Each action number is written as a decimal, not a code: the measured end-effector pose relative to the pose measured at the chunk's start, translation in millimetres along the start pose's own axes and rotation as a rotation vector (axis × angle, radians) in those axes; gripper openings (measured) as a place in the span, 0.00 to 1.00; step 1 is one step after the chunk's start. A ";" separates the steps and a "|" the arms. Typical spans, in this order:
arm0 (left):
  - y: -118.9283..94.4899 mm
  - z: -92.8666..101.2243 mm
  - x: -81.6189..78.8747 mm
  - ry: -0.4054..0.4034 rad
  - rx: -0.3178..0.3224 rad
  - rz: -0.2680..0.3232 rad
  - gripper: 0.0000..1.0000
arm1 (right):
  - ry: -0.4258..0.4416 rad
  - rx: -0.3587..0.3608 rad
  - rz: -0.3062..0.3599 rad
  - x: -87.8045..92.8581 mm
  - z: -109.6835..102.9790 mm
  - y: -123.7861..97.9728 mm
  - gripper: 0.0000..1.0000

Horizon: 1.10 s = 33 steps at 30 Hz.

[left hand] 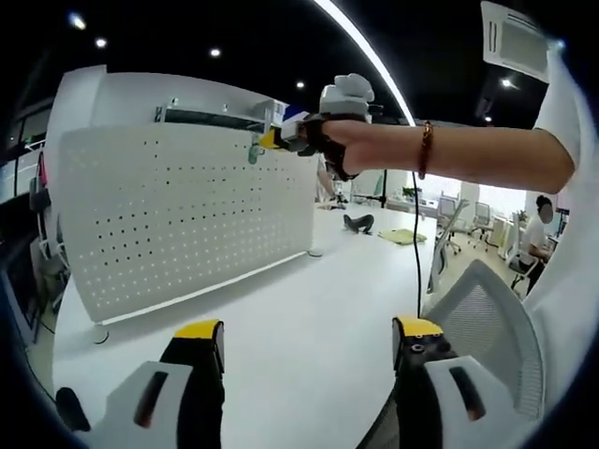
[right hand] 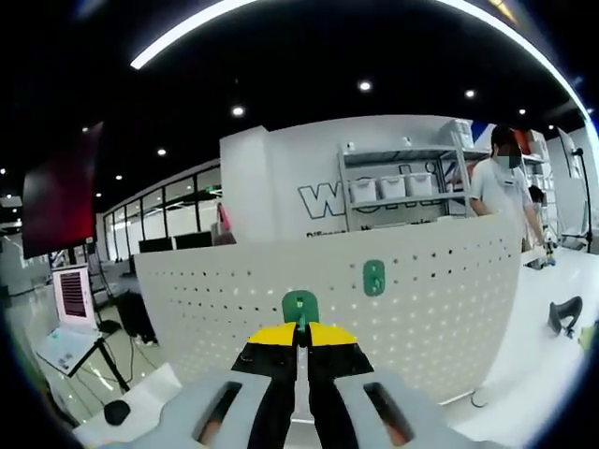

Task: Insert the hook assembly into the mounting plate slot until the hook locks in place.

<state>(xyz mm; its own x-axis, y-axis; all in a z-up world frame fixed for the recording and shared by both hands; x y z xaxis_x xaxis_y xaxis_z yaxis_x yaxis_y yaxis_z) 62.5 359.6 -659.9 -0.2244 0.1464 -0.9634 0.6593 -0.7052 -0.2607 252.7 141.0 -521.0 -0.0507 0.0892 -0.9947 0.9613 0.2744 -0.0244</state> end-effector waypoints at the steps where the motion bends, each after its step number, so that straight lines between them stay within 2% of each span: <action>1: 0.9 0.1 0.2 0.001 0.001 -0.004 0.75 | 0.003 -0.002 -0.001 -0.3 0.8 1.9 0.01; 11: 4.8 -7.7 1.4 -0.002 -0.013 -0.015 0.74 | 0.002 0.028 0.035 -13.1 11.0 21.7 0.01; 17: 5.4 -12.9 -1.6 0.000 -0.020 -0.002 0.74 | 0.009 0.055 0.041 -14.8 17.0 30.0 0.01; 24: 3.8 -15.1 -0.1 0.002 -0.020 -0.016 0.74 | -0.019 0.065 0.031 -14.1 19.8 36.4 0.01; 27: 3.8 -15.5 1.1 0.003 -0.020 -0.022 0.73 | 0.006 0.069 0.030 -13.3 21.0 39.1 0.01; 33: 2.2 -18.4 1.3 -0.003 -0.029 -0.019 0.73 | -0.004 0.077 0.028 -14.7 22.0 46.2 0.01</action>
<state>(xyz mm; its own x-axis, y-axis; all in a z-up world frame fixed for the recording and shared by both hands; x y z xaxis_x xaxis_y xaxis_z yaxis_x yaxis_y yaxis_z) 76.9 371.0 -662.8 -0.2390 0.1571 -0.9582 0.6754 -0.6821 -0.2802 303.9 131.2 -509.6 -0.0228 0.0922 -0.9955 0.9804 0.1972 -0.0041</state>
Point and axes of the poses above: the point that each gripper's makers call its tool centre point, and the gripper's own axes: y roughly forward along the fingers, z roughly to its right, x roughly out of its underside, the point moved 7 cm from there along -y, roughly backward along the fingers, and after that the axes turned 6 degrees about -x, right-handed, at the moved point
